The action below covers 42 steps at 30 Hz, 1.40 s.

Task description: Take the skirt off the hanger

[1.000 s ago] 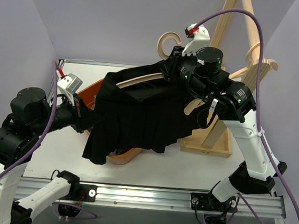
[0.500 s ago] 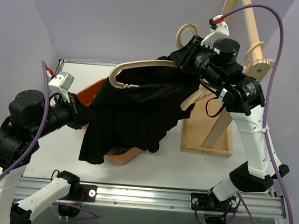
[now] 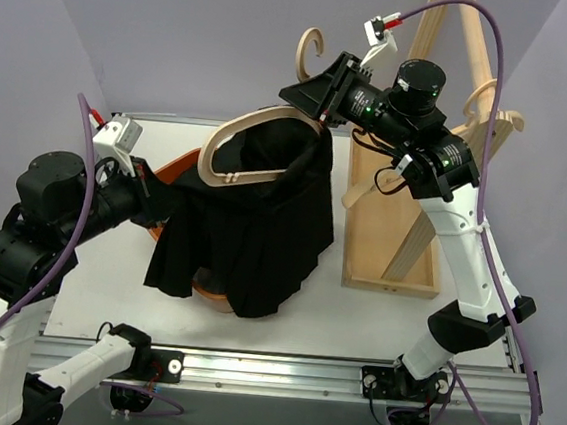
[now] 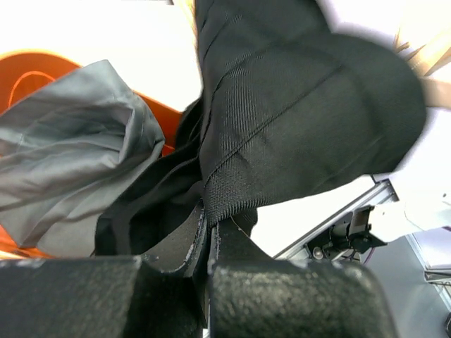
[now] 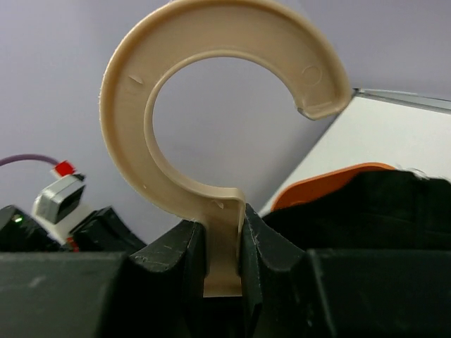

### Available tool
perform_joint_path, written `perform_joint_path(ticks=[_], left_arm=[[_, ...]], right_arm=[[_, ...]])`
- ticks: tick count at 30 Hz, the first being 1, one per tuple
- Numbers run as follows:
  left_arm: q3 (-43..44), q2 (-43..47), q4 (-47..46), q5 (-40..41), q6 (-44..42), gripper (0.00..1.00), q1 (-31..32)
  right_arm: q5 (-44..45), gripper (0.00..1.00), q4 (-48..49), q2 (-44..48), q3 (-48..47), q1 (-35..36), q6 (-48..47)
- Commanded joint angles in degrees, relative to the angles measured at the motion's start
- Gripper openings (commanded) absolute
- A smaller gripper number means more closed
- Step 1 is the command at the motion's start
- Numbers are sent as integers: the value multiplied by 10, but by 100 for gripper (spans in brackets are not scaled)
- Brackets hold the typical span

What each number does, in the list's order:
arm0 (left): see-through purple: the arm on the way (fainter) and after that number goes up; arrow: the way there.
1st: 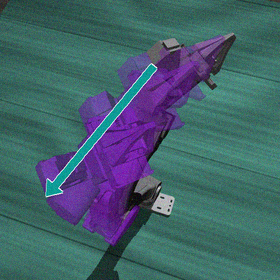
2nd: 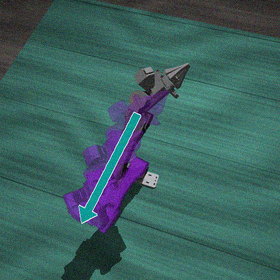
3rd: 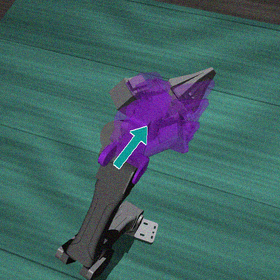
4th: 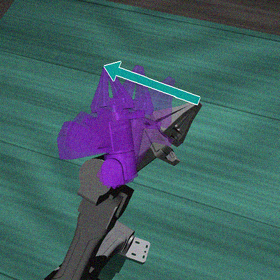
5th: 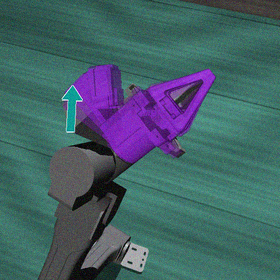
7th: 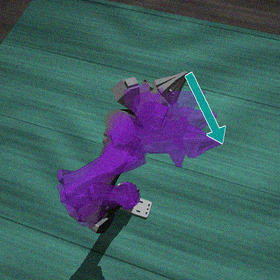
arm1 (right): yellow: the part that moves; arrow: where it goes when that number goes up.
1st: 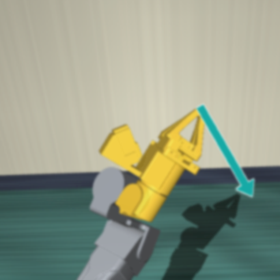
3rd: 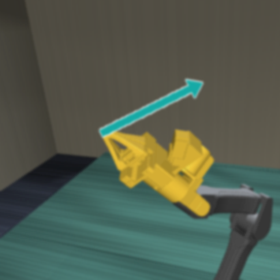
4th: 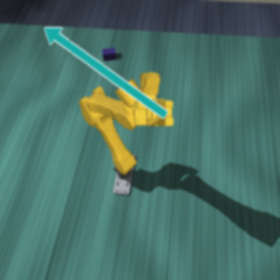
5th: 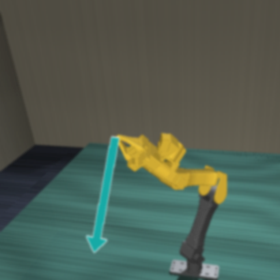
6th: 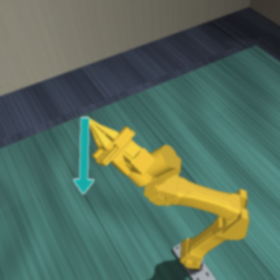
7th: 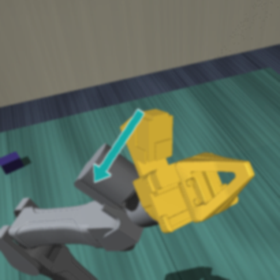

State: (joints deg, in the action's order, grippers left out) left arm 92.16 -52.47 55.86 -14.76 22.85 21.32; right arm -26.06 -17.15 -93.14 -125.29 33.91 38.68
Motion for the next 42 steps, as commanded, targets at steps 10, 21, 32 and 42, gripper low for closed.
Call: perform_joint_path(ticks=[10,21,32,42], left_arm=[[207,-75,-86,133,-56,2,-1],[403,-141,-87,246,-129,2,-1],[398,-179,-130,202,-113,2,-1],[466,-264,-185,147,-90,2,-1]], right_arm=[[-120,0,182,7,-25,5,111],[-91,0,113,45,-18,-15,50],[-110,0,109,63,-2,-56,49],[-116,0,113,86,29,-84,50]])
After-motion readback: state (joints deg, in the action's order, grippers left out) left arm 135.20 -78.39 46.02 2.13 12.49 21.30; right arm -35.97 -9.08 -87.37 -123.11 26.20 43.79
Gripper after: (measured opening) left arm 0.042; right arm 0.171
